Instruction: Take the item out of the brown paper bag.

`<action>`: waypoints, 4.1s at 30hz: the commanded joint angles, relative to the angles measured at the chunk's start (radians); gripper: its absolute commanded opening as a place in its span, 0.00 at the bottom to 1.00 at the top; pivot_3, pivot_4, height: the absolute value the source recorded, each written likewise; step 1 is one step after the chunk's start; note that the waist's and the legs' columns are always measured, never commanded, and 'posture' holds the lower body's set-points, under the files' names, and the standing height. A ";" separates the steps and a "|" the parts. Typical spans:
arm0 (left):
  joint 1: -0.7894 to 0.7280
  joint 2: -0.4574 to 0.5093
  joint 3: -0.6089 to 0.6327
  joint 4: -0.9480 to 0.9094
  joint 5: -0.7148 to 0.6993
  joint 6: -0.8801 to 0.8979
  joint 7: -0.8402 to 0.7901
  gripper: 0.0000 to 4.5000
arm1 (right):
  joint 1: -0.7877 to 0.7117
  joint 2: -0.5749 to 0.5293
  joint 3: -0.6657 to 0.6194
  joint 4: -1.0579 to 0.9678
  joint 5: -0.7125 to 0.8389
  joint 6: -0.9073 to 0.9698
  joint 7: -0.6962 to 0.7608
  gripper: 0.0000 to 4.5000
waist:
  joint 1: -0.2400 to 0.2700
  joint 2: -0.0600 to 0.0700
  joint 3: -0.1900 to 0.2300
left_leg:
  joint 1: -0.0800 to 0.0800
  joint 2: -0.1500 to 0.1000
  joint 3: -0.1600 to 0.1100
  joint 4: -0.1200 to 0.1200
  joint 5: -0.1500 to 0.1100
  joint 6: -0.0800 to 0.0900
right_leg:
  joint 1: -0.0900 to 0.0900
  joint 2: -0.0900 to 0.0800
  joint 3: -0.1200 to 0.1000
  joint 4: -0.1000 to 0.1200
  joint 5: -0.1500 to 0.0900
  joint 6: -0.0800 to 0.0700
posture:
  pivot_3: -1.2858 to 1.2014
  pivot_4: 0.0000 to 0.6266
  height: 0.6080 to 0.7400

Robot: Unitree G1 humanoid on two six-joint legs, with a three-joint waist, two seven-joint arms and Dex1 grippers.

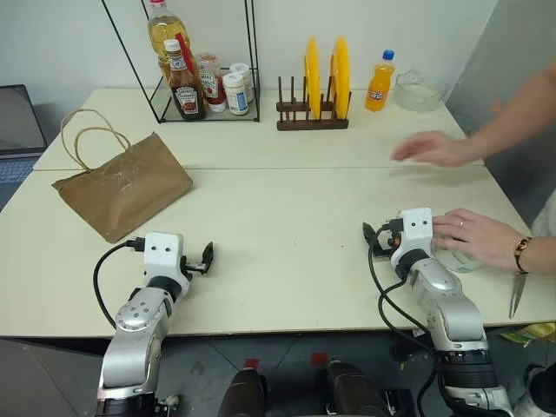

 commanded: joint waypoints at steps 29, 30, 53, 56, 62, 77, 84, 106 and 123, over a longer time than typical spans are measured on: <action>-0.294 0.693 0.282 0.284 -0.373 0.258 -0.580 1.00 | -0.499 -0.170 0.113 -0.066 0.454 0.324 0.682 1.00 | -0.008 -0.001 0.004 | -0.002 0.001 -0.001 -0.001 0.000 0.000 | -0.002 0.001 -0.003 -0.001 0.000 0.000 | 0.52 0.24 1.00; -0.304 0.734 0.272 0.332 -0.358 0.234 -0.620 1.00 | -0.533 -0.158 0.117 -0.079 0.503 0.368 0.703 1.00 | -0.009 -0.001 0.004 | -0.002 0.001 -0.002 -0.001 0.000 0.000 | -0.002 0.001 -0.003 -0.002 0.000 0.000 | 0.52 0.24 1.00; -1.100 0.783 -0.131 1.545 0.144 -0.360 -0.775 1.00 | -0.580 -0.053 0.133 -0.151 0.557 0.416 0.547 1.00 | -0.004 -0.005 0.003 | -0.010 0.000 -0.003 0.002 0.000 0.000 | -0.011 0.000 -0.006 0.006 0.000 -0.001 | 0.52 0.24 1.00; -1.118 0.767 -0.150 1.580 0.181 -0.331 -0.799 1.00 | -0.579 -0.061 0.128 -0.165 0.562 0.420 0.532 1.00 | -0.008 -0.005 0.003 | -0.010 0.000 -0.003 0.002 0.000 0.000 | -0.012 0.000 -0.005 0.007 0.000 -0.001 | 0.52 0.24 1.00; -1.103 0.741 -0.174 1.605 0.242 -0.315 -0.817 1.00 | -0.570 -0.067 0.129 -0.195 0.546 0.403 0.488 1.00 | -0.023 -0.005 0.003 | -0.011 0.000 -0.002 0.002 0.000 0.000 | -0.014 0.001 -0.005 0.008 0.000 -0.001 | 0.52 0.24 1.00; -1.187 0.662 -0.133 1.601 0.248 -0.362 -0.758 0.11 | -0.536 -0.073 0.146 -0.201 0.524 0.361 0.448 1.00 | -0.009 -0.005 0.002 | -0.012 -0.001 -0.003 0.005 0.000 0.000 | -0.014 0.000 -0.005 0.009 0.000 -0.001 | 0.52 0.24 1.00; -1.267 0.639 -0.137 1.585 0.249 -0.384 -0.814 0.01 | -0.533 -0.090 0.125 -0.198 0.509 0.352 0.446 1.00 | -0.009 -0.006 0.003 | -0.013 0.000 -0.004 0.006 0.000 0.000 | -0.014 0.000 -0.006 0.010 0.000 -0.001 | 0.52 0.24 1.00; -1.410 0.216 -0.233 1.574 0.282 -0.556 -1.134 0.01 | -0.186 -0.318 -0.069 -0.550 0.457 0.461 0.233 1.00 | -0.010 -0.006 0.003 | -0.025 -0.001 -0.005 0.015 0.000 0.001 | -0.018 -0.001 -0.009 0.011 0.000 -0.001 | 0.52 0.24 1.00; -1.376 0.122 -0.299 1.612 0.403 -0.704 -0.884 0.01 | -0.090 -0.292 -0.121 -0.620 0.467 0.499 0.126 1.00 | -0.011 -0.006 0.003 | -0.024 -0.002 -0.005 0.015 0.000 0.001 | -0.017 0.000 -0.008 0.011 0.000 -0.001 | 0.52 0.24 1.00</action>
